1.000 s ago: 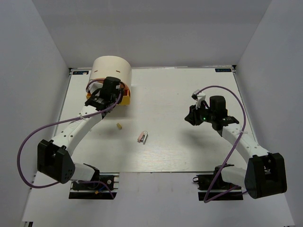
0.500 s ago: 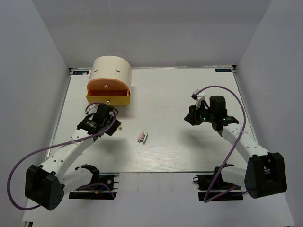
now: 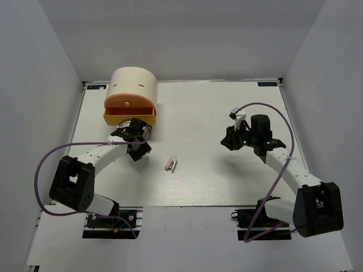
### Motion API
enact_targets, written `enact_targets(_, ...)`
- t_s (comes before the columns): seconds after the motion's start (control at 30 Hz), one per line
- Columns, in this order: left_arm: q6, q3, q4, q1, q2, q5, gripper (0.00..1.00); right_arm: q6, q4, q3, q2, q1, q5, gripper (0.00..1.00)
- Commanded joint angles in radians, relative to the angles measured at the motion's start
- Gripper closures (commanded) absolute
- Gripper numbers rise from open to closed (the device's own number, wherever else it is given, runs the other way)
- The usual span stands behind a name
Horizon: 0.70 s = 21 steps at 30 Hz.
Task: Sort the stationery into containers
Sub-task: Grab a piece of stationery with the left arm
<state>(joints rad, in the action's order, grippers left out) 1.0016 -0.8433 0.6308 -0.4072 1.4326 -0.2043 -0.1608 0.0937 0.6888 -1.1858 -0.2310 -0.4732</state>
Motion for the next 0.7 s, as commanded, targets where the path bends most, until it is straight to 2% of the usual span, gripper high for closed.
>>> enact_targets(0.0,-0.041,-0.04,-0.036,0.008,-0.001,-0.026,0.45,-0.006,-0.038,-0.017,0.028,-0.001,0.004,0.63)
enact_targets(0.43,-0.02,0.003,-0.112,0.008,0.019,-0.115,0.45,-0.008,-0.041,-0.005,0.009,0.001,0.002,0.63)
enact_targets(0.67,-0.02,-0.034,-0.151,0.018,0.103,-0.124,0.48,-0.009,-0.037,0.0,0.008,0.002,0.007,0.63)
